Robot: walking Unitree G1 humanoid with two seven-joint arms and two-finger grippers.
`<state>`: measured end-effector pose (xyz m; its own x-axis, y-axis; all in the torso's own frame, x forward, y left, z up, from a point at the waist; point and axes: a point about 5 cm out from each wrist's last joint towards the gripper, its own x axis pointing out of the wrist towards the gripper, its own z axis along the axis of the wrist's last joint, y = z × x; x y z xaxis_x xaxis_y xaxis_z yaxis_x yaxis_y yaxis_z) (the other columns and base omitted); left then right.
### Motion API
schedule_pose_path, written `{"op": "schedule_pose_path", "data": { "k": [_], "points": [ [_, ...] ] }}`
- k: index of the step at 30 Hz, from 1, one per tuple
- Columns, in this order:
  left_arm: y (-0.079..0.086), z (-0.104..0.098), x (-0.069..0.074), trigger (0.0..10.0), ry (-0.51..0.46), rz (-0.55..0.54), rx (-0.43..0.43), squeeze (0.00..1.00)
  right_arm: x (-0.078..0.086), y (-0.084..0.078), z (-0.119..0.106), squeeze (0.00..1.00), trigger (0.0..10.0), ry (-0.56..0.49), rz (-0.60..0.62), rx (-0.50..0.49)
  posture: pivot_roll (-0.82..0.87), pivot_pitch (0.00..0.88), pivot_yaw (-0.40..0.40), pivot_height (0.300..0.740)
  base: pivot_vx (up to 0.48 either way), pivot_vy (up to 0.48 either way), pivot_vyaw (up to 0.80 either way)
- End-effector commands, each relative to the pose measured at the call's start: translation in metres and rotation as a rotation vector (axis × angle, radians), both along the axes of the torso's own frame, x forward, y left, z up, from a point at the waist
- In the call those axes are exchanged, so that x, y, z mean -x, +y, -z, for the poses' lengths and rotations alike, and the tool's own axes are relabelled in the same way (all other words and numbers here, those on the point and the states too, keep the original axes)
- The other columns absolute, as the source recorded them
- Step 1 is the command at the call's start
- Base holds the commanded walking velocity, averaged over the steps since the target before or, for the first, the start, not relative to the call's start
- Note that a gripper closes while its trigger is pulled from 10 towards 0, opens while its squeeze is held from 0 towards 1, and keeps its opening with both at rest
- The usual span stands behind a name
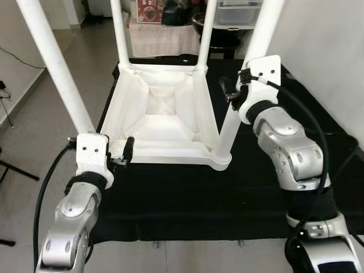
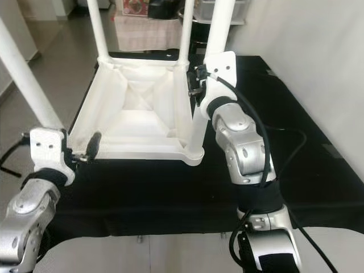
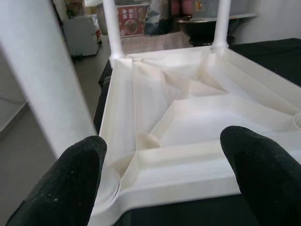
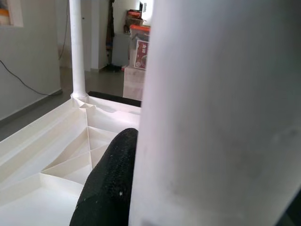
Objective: Building children table
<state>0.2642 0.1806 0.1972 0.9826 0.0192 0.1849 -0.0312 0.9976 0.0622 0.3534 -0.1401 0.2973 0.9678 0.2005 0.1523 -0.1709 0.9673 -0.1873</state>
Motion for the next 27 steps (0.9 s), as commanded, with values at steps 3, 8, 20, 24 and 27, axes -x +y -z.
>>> {"op": "schedule_pose_path", "data": {
  "k": [3,8,20,24,27],
  "points": [
    [0.006,0.004,0.003,10.0,0.02,-0.034,0.005,0.0,-0.008,-0.005,0.056,0.0,10.0,0.251,0.03,0.134,0.02,0.154,-0.076,0.74,0.0,0.0,0.0],
    [0.023,0.007,0.0,10.0,0.026,-0.083,-0.002,0.0,-0.008,-0.006,0.056,0.0,10.0,0.251,0.032,0.14,0.01,0.154,-0.08,0.74,0.0,0.0,0.0],
    [0.058,-0.001,-0.023,10.0,-0.022,-0.111,-0.075,0.0,-0.023,-0.029,-0.001,0.0,10.0,0.18,0.073,-0.077,-0.03,0.162,-0.092,0.74,0.0,0.0,0.0],
    [0.057,-0.001,-0.025,10.0,-0.018,-0.107,-0.088,0.0,-0.024,-0.032,-0.006,0.0,10.0,0.176,0.073,-0.102,-0.03,0.163,-0.095,0.74,0.0,0.0,0.0],
    [0.055,0.0,-0.029,10.0,-0.019,-0.099,-0.088,0.0,-0.025,-0.033,-0.01,0.0,10.0,0.168,0.07,-0.112,-0.04,0.163,-0.098,0.74,0.0,0.0,0.0]
  ]
}}
